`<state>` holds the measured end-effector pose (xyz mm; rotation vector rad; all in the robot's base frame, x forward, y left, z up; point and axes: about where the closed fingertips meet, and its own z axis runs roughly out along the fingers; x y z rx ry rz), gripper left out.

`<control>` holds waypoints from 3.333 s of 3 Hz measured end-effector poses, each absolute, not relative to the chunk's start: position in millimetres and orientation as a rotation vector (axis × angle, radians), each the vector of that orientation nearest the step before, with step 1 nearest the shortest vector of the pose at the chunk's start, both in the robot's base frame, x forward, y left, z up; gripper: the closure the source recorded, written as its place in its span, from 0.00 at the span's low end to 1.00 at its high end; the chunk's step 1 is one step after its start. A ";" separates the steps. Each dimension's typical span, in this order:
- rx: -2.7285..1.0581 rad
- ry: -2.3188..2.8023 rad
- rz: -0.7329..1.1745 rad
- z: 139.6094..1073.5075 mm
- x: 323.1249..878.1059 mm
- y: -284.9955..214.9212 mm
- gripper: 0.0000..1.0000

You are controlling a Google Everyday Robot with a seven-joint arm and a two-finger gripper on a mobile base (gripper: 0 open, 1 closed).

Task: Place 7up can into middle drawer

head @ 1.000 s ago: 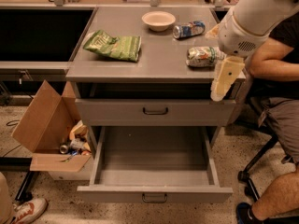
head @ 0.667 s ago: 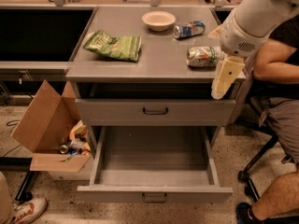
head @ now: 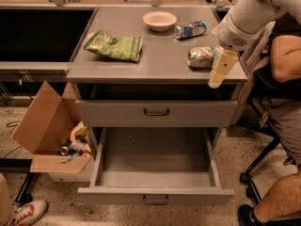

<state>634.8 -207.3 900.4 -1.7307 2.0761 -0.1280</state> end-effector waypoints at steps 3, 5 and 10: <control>-1.662 2.132 -0.103 864.5 702.4 -219.2 0.00; -1.673 2.164 -0.039 843.7 717.3 -216.7 0.19; -1.729 2.131 0.030 852.5 650.3 -167.9 1.00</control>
Offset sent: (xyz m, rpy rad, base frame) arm 0.0767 -0.0166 -0.0285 0.0203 -0.0061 -0.0705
